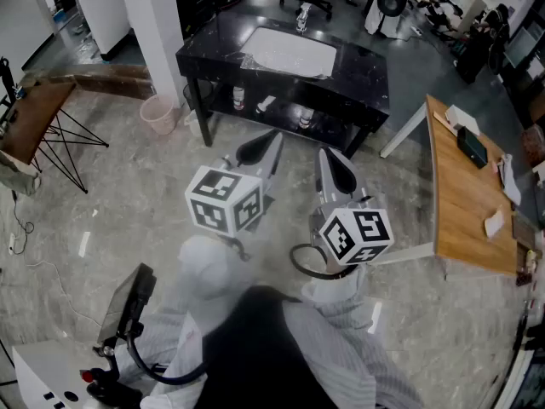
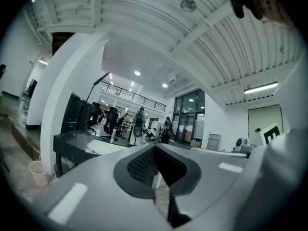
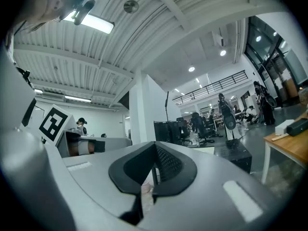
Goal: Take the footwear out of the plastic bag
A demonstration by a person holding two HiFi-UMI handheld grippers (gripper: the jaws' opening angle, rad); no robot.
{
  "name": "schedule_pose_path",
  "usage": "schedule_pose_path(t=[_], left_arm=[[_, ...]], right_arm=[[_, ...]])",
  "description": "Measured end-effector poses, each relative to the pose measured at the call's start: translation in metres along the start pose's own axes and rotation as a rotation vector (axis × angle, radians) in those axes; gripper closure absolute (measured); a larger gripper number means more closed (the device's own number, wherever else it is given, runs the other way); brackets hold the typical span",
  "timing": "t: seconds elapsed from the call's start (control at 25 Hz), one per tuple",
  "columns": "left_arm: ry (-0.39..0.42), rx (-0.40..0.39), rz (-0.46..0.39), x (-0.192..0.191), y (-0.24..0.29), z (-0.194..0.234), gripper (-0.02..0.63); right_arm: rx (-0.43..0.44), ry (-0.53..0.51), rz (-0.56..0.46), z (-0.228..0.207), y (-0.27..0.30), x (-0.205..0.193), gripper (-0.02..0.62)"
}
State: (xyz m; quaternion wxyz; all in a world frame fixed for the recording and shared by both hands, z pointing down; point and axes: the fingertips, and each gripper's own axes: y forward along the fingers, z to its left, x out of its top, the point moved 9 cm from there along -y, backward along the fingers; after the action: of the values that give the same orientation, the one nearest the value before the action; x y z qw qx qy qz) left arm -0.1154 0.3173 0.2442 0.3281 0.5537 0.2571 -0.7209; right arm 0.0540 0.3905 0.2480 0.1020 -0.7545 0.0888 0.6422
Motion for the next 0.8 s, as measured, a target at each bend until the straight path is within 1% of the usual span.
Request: schedule_pose_path(t=[0.52, 0.8], left_arm=[[-0.005, 0.006, 0.017, -0.005, 0.006, -0.002, 0.606], [-0.019, 0.029, 0.028, -0.014, 0.009, -0.006, 0.606]], right_arm=[[-0.009, 0.005, 0.000, -0.004, -0.001, -0.002, 0.583], [0.015, 0.008, 0.007, -0.010, -0.005, -0.005, 0.583]])
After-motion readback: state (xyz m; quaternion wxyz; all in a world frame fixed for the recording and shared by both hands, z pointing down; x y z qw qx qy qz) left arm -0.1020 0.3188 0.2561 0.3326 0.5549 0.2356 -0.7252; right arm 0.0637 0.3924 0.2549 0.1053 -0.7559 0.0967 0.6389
